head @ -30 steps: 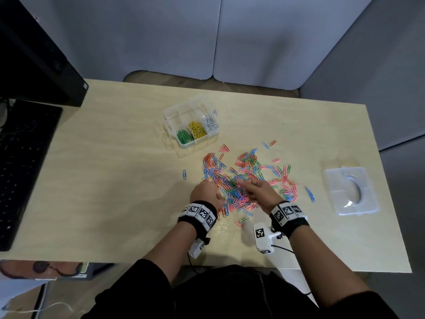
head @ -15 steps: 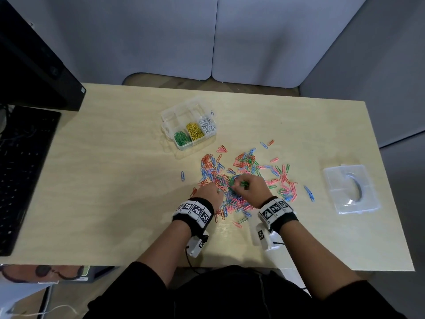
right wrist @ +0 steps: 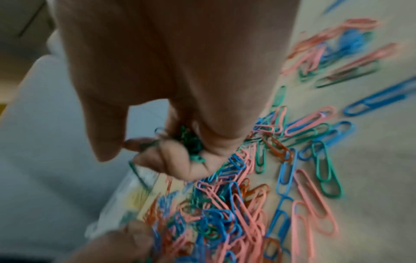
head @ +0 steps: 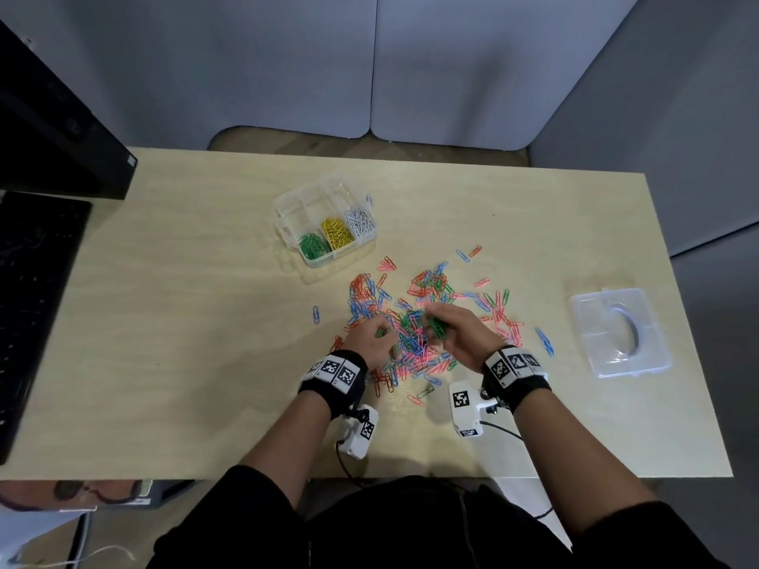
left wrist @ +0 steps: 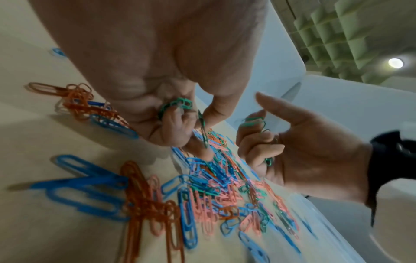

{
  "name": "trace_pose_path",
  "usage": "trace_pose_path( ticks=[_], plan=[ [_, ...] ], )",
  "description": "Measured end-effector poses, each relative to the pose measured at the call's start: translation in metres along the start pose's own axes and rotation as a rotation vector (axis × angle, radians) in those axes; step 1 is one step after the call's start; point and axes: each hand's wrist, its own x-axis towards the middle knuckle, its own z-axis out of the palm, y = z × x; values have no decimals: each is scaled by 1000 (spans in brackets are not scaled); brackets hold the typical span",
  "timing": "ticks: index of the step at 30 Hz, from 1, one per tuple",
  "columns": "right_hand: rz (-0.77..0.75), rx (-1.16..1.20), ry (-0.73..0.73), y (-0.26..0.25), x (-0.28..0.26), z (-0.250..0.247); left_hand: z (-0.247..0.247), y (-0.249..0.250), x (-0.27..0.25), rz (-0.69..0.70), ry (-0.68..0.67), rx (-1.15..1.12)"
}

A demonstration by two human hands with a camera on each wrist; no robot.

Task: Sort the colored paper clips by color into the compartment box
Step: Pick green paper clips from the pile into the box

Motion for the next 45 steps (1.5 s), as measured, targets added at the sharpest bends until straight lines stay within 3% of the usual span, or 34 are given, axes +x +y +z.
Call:
trace_pose_path(
  ticks=[2, 4, 7, 12, 15, 22, 27, 31, 37, 41, 45],
  plan=[
    [-43, -227, 56, 2, 7, 4, -2, 1, -2, 53, 135, 81],
    [-61, -405, 102, 3, 14, 6, -4, -2, -2, 77, 176, 78],
    [-125, -630, 144, 6, 24, 4, -9, -7, 4, 85, 124, 50],
    [-242, -1234, 211, 9, 36, 4, -15, -8, 13, 22, 95, 19],
    [-274, -1401, 226, 11, 42, 10, -16, -6, 13, -6, 115, -61],
    [-313, -1285, 184, 10, 39, -2, -21, -6, 12, -60, 212, 1],
    [-140, -656, 215, 2, 21, -13, -22, -5, 1, -80, 241, 306],
    [-14, -148, 77, -8, 10, -12, -16, -11, 1, -78, 201, 467],
    [-109, -277, 5, -24, -5, -4, -14, -6, -1, -24, 185, 572],
    [-180, -534, 85, -29, -9, -2, -17, -8, 1, -9, 170, 604],
    [-170, -513, 89, -27, -10, -2, -16, -8, 2, -6, 132, 640]
  ],
)
